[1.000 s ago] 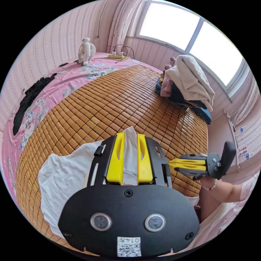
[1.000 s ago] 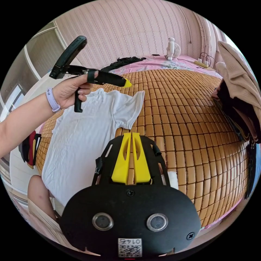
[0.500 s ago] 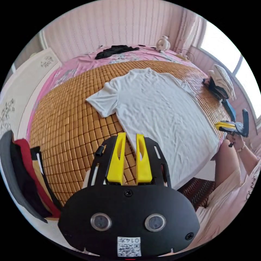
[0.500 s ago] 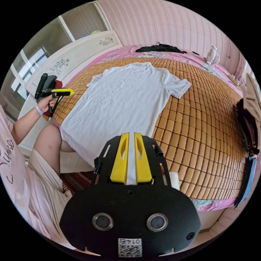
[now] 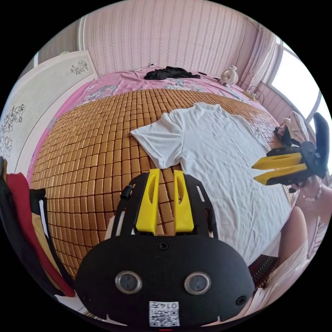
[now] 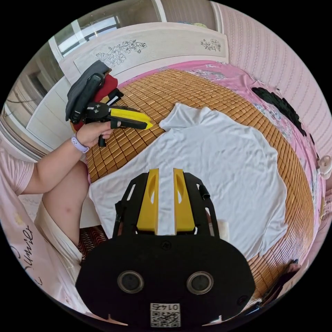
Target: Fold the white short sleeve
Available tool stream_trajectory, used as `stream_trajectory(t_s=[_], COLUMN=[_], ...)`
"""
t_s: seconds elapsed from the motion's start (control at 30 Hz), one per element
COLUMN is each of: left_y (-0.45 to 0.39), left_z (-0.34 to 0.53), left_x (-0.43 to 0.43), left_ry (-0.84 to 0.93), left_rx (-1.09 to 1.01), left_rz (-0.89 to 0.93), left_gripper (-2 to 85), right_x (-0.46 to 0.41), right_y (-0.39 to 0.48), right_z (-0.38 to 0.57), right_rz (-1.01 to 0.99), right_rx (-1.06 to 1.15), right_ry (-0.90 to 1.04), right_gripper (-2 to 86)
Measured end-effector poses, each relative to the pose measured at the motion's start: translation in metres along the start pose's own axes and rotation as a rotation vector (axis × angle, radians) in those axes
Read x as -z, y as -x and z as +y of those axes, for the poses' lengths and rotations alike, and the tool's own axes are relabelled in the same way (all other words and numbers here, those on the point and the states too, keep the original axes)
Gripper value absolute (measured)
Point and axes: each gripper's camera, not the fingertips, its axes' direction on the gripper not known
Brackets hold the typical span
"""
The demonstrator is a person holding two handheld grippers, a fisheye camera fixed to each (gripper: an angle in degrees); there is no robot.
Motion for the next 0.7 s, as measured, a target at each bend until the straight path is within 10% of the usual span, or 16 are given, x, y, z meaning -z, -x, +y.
stream_trajectory(t_s=[0.7], left_y=[0.058], left_z=[0.043], left_x=[-0.042], left_ry=[0.034], left_rx=[-0.031], left_rz=[0.061], left_gripper=[-0.5], right_x=[-0.158], right_y=[-0.015], right_z=[-0.250], right_rz=[0.163], right_rx=[-0.020], right_ry=[0.130], right_gripper=[7.7])
